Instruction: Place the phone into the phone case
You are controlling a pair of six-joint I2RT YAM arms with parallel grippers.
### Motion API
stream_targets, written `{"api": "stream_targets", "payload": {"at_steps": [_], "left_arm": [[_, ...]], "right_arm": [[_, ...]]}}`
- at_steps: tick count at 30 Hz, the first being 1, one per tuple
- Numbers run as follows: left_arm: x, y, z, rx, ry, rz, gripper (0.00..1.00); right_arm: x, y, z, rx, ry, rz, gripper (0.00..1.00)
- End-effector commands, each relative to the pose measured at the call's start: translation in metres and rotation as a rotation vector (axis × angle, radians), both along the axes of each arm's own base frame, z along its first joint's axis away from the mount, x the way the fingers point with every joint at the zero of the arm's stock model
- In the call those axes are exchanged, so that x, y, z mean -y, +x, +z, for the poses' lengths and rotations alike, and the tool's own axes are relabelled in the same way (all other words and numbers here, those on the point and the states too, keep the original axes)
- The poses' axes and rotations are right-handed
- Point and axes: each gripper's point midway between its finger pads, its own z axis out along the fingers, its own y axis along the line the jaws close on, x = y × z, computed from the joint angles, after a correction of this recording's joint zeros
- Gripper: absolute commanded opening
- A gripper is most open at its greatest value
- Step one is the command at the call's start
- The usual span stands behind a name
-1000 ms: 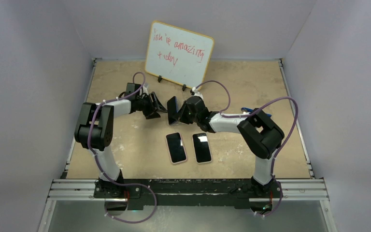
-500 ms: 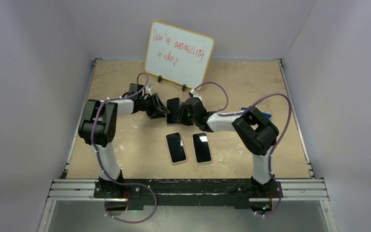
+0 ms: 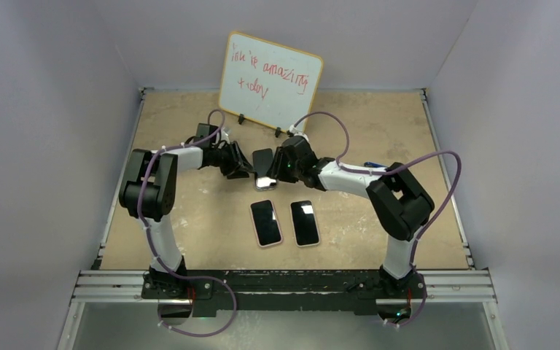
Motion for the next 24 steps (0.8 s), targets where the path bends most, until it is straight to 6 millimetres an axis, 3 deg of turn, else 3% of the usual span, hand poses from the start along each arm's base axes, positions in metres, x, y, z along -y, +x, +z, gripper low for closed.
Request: {"api": "stream_targets", "payload": {"at_steps": [1,7,10,14,21,24], "left_arm": [[-0.001,0.011,0.002,0.038,0.035,-0.015,0.36],[0.003,0.015,-0.004,0.029,0.012,-0.021,0.38],[0.007,0.016,-0.008,0.022,-0.002,-0.031,0.39],[0.007,0.014,-0.014,0.008,0.003,-0.031,0.38],[0.006,-0.003,-0.025,-0.025,0.024,-0.045,0.35],[0.008,-0.015,-0.026,-0.042,0.026,-0.041,0.34]], "right_arm": [[0.01,0.009,0.022,0.034,-0.016,0.011,0.39],[0.008,0.025,0.016,0.038,-0.014,0.033,0.35],[0.005,0.027,0.01,0.027,-0.004,0.051,0.35],[-0.001,0.024,-0.005,-0.013,-0.002,0.082,0.27],[-0.01,0.023,-0.018,-0.028,0.015,0.111,0.17],[-0.016,0.017,-0.018,-0.038,0.039,0.128,0.07]]}}
